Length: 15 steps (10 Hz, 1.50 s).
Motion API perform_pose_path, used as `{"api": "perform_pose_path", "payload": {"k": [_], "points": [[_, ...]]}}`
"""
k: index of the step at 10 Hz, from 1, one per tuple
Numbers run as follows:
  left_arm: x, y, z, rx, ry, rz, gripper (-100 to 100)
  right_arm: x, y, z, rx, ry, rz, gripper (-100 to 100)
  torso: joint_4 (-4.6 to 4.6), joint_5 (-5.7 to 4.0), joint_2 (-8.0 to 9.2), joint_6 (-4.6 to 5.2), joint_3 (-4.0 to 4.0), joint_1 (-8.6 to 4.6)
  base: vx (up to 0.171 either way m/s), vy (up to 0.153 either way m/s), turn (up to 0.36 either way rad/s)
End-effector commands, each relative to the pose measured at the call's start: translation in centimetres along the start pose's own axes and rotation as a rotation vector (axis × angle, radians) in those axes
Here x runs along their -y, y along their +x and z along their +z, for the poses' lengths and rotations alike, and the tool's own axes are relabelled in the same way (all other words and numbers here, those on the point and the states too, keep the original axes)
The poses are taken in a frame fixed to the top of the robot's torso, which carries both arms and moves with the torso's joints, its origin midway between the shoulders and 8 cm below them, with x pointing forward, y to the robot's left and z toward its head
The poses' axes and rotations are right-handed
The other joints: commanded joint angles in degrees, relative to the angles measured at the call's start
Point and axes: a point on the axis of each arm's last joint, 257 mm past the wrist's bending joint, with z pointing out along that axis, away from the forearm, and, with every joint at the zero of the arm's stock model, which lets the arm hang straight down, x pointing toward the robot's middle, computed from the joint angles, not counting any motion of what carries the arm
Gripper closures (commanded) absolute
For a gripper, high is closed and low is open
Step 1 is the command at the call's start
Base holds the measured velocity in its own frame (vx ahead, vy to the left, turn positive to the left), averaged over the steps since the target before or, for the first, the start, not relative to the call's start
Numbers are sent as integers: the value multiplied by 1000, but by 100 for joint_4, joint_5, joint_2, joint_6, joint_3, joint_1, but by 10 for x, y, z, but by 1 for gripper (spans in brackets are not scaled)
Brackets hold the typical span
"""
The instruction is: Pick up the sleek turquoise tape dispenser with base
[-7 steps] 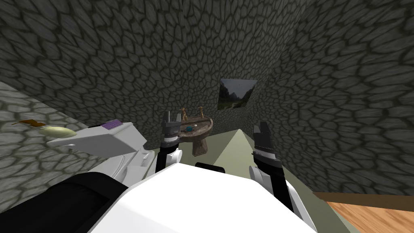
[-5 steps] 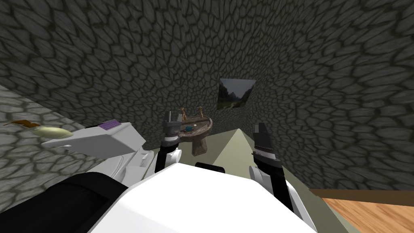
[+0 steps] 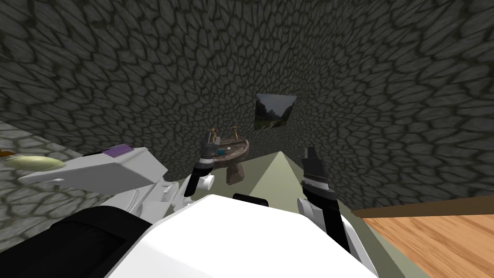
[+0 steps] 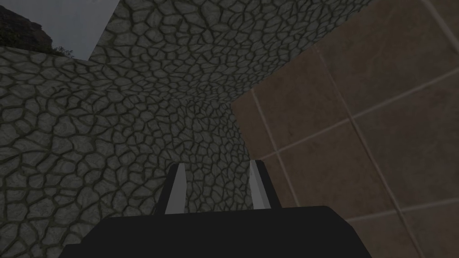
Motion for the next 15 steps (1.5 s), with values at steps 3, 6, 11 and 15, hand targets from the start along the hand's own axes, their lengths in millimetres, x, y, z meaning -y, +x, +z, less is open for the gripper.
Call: {"api": "perform_pose_path", "payload": {"k": [3,6,11,15], "points": [[-36,-15,6,-24,-101,6,-100,0,0,0,0,0,0,0,-2,2,-11,-1,-6,11,-42,-73,-90],[-56,-25,9,-21,-166,11,-100,0,0,0,0,0,0,0,-2,2,-12,0,-6,10,-38,-61,-55],[-102,-60,17,1,-304,25,-100,0,0,0,0,0,0,0,-4,4,-18,-3,-10,19,-27,-52,-78],[-132,-92,20,40,-406,32,-100,0,0,0,0,0,0,0,-3,4,-17,-4,-9,20,-24,-53,-71]]}}
